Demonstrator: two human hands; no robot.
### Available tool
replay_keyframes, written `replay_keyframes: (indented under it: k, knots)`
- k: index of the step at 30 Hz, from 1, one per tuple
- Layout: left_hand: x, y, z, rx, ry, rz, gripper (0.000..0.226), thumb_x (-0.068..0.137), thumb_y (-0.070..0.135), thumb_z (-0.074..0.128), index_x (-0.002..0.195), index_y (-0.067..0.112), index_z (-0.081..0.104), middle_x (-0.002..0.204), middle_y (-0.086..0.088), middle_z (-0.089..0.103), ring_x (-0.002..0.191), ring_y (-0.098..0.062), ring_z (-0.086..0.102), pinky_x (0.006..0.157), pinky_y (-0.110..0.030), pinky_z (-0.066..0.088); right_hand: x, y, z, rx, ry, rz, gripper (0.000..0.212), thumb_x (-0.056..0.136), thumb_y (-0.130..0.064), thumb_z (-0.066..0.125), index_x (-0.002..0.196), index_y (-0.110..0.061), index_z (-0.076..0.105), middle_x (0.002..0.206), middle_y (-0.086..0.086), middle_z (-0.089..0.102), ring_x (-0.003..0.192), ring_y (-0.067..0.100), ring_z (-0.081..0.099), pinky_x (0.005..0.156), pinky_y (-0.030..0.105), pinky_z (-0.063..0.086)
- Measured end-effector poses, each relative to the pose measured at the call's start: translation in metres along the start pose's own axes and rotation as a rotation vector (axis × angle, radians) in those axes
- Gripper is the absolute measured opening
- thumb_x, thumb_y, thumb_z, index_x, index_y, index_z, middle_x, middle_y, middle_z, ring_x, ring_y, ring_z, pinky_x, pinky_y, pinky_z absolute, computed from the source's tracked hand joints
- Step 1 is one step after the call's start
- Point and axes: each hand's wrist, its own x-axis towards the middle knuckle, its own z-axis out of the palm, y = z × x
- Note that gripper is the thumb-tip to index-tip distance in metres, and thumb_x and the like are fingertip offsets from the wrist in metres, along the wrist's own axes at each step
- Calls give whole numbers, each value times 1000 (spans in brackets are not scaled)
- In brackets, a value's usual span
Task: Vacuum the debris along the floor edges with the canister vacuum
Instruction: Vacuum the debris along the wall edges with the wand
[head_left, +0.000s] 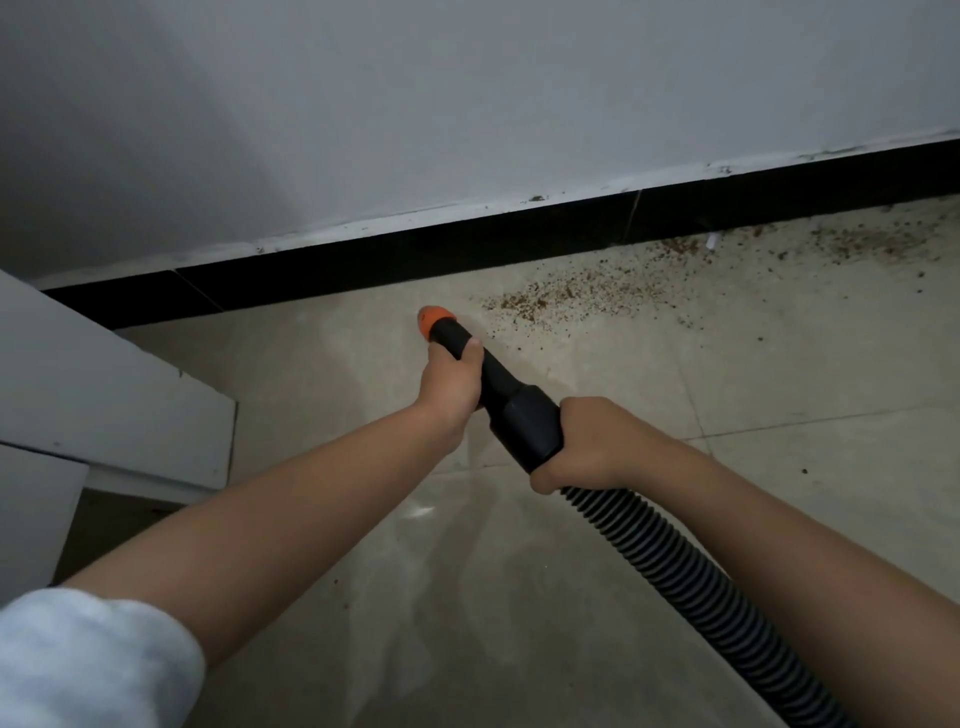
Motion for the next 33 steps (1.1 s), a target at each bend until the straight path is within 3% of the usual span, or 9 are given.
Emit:
replay_keyframes:
  k: [9,13,18,24,26,33]
  knots:
    - [-21,3,30,-44,-102,-14,57,98,29,42,147,11,18,133,-14,48,97,-22,55,99,-42,46,-29,22,-32,-108,-91,95,32,69,-28,76,70,-21,45,74,-4,53,63,8,53,50,19,42]
    - [-37,1,58,-88,-133,-53,64,98,30,41,149,12,8,137,-13,45,108,-25,54,101,-41,44,-47,41,-49,-154,-173,174,31,67,-29,78,72,-17,50,75,-1,58,68,14,61,57,26,50]
    - [-48,11,87,-113,-195,-102,65,98,31,41,149,10,7,135,-12,45,87,-18,53,102,-40,43,-63,63,-67,-127,-186,236,29,67,-27,79,74,-16,53,77,2,61,69,15,64,60,28,54]
    - [-36,17,101,-65,-159,-78,67,98,34,41,150,13,4,140,-12,42,122,-31,48,104,-43,41,-53,72,-68,-53,-139,226,28,69,-24,78,79,-14,54,77,1,59,66,11,60,55,25,52]
    - [-31,16,97,-54,-131,-69,66,98,33,41,150,13,6,142,-12,40,124,-32,46,105,-43,40,-45,70,-61,-40,-130,205,31,70,-26,78,85,-13,53,78,0,57,66,11,59,55,25,52]
    - [-18,8,69,-42,-14,-23,52,99,28,39,145,10,23,134,-13,47,118,-30,50,102,-41,42,-20,53,-29,4,-61,101,34,69,-27,77,74,-20,44,77,-5,50,75,14,55,55,20,45]
